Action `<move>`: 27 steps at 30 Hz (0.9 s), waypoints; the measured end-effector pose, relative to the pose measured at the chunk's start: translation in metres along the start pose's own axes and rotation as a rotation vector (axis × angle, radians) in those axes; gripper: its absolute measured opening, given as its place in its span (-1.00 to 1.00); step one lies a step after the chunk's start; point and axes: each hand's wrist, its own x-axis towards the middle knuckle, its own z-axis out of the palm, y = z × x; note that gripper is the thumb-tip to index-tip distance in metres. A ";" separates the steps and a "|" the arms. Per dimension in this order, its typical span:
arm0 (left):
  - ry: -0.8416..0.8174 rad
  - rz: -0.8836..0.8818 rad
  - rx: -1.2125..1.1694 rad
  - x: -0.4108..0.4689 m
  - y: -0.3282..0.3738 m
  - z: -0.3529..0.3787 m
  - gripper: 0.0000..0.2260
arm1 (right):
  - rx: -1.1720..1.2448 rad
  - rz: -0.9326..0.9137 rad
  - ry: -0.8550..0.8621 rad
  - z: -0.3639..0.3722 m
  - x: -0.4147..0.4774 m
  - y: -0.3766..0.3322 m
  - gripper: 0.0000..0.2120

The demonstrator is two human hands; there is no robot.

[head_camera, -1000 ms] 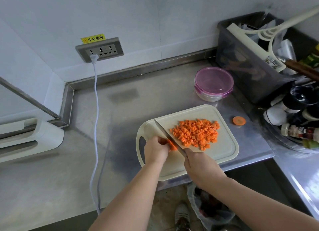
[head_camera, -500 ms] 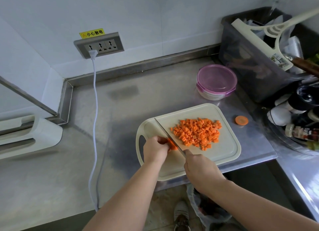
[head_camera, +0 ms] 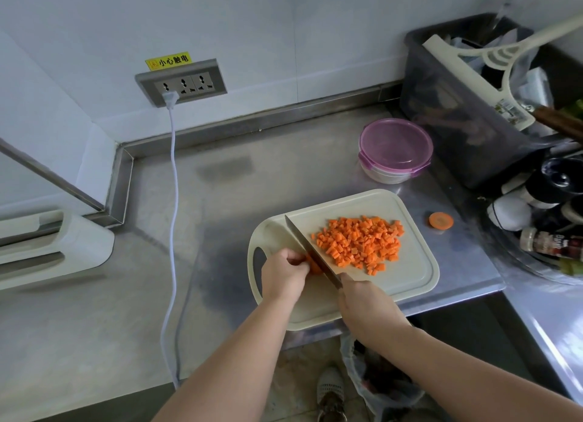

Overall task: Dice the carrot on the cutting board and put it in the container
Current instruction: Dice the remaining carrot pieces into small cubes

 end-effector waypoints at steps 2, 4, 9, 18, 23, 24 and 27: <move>-0.002 0.003 -0.003 -0.002 0.002 -0.001 -0.91 | 0.005 -0.031 0.027 -0.002 -0.003 0.002 -0.72; -0.016 -0.003 -0.019 -0.003 0.004 -0.002 -0.93 | -0.003 -0.063 0.047 -0.003 -0.007 0.002 -0.71; -0.026 -0.018 -0.041 -0.003 0.002 0.001 -0.90 | -0.019 -0.069 0.036 -0.004 -0.009 -0.003 -0.67; 0.003 -0.002 0.023 -0.006 0.006 -0.002 -0.83 | -0.162 -0.101 0.040 0.000 -0.008 -0.005 -0.63; -0.010 0.002 0.026 -0.006 0.004 -0.003 -0.89 | -0.156 -0.088 0.012 0.000 -0.006 -0.006 -0.60; -0.008 0.004 0.031 -0.006 0.004 -0.003 -0.90 | -0.142 -0.074 0.002 0.000 -0.006 -0.005 -0.61; -0.009 0.006 0.028 -0.005 0.003 -0.002 -0.90 | -0.138 -0.075 -0.010 0.002 -0.004 -0.005 -0.61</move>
